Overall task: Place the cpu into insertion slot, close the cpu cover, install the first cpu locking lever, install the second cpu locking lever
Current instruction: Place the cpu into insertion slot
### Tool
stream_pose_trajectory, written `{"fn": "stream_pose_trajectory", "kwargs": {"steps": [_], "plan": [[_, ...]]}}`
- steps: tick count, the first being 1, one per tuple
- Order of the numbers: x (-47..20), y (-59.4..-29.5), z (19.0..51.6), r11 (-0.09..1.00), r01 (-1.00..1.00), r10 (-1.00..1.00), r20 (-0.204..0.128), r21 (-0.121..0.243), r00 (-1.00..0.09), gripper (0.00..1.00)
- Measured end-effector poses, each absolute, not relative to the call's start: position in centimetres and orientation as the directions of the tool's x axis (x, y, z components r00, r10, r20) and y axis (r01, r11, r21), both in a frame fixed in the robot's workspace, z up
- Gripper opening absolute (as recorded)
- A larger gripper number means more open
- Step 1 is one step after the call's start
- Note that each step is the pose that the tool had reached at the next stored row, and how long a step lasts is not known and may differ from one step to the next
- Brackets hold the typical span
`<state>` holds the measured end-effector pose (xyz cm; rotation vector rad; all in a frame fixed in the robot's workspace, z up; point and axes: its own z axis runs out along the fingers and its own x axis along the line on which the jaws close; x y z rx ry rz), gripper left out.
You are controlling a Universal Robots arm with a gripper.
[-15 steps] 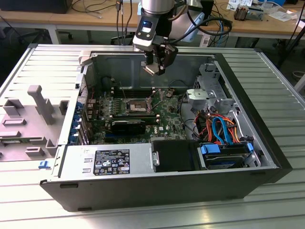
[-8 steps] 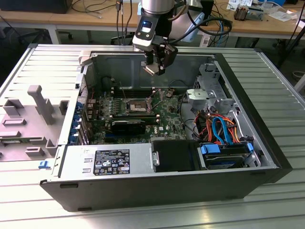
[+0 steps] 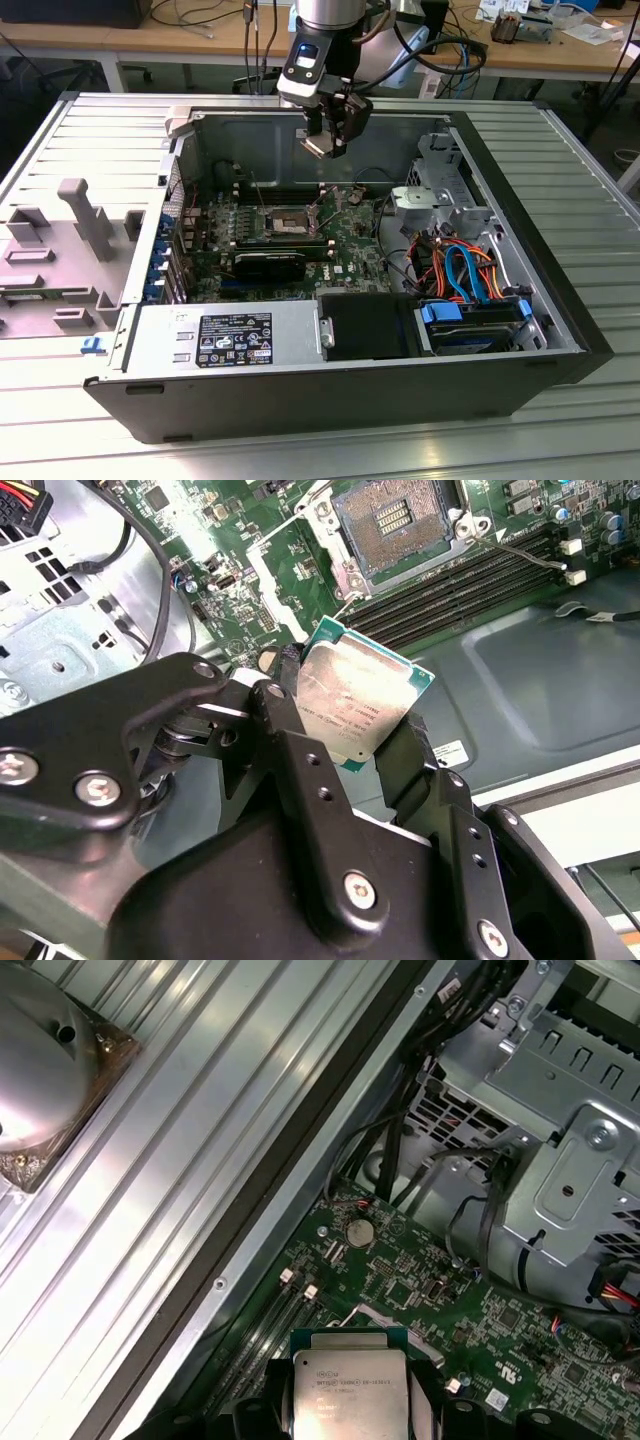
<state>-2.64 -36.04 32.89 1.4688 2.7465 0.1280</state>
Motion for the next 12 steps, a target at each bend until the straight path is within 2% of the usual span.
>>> {"fn": "stream_pose_trajectory", "kwargs": {"steps": [12], "plan": [[-2.64, -36.04, 32.89, 0.541, 0.837, 0.839, 0.017, 0.084, -0.544, 0.55]]}}
